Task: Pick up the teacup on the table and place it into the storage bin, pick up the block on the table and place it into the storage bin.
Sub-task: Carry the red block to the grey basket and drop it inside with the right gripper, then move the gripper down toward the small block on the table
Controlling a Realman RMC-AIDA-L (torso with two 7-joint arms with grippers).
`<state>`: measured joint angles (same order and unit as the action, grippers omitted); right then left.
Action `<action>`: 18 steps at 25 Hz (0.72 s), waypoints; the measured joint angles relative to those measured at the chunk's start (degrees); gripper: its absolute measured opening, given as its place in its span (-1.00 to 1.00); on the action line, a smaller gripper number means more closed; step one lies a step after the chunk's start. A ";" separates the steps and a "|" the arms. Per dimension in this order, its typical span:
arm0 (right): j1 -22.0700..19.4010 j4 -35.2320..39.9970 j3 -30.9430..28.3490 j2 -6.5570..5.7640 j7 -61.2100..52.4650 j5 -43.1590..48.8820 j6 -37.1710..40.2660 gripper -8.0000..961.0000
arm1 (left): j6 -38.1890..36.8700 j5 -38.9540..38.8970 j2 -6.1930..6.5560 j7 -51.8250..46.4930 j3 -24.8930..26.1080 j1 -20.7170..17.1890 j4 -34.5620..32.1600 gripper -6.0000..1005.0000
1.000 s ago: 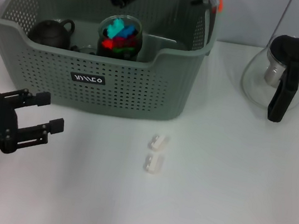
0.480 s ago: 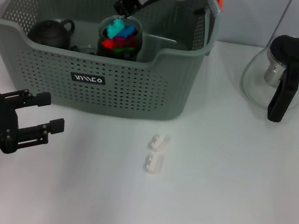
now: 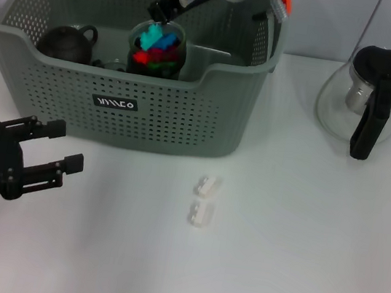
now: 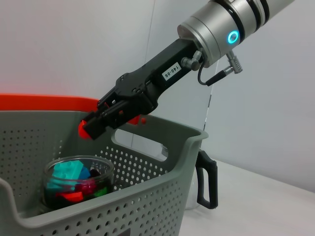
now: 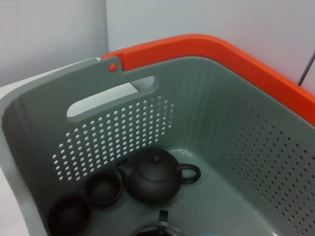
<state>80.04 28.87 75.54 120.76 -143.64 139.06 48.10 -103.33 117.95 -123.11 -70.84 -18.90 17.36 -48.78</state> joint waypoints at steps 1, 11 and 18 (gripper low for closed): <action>0.01 0.00 0.05 0.00 0.00 0.02 0.00 -0.50 | 0.00 0.00 -0.01 0.00 0.00 0.00 0.00 0.38; -1.26 2.72 -0.61 -0.25 0.09 -1.02 0.58 -0.18 | 0.07 0.00 -0.03 0.00 0.01 0.04 0.00 0.38; -13.81 23.62 -0.50 -0.42 8.18 -15.33 7.52 0.02 | 0.01 0.00 -0.03 0.00 0.00 -0.05 0.00 0.38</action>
<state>66.23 52.48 75.04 120.34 -135.46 123.73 55.62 -103.32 117.95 -123.14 -70.84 -18.90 17.31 -48.78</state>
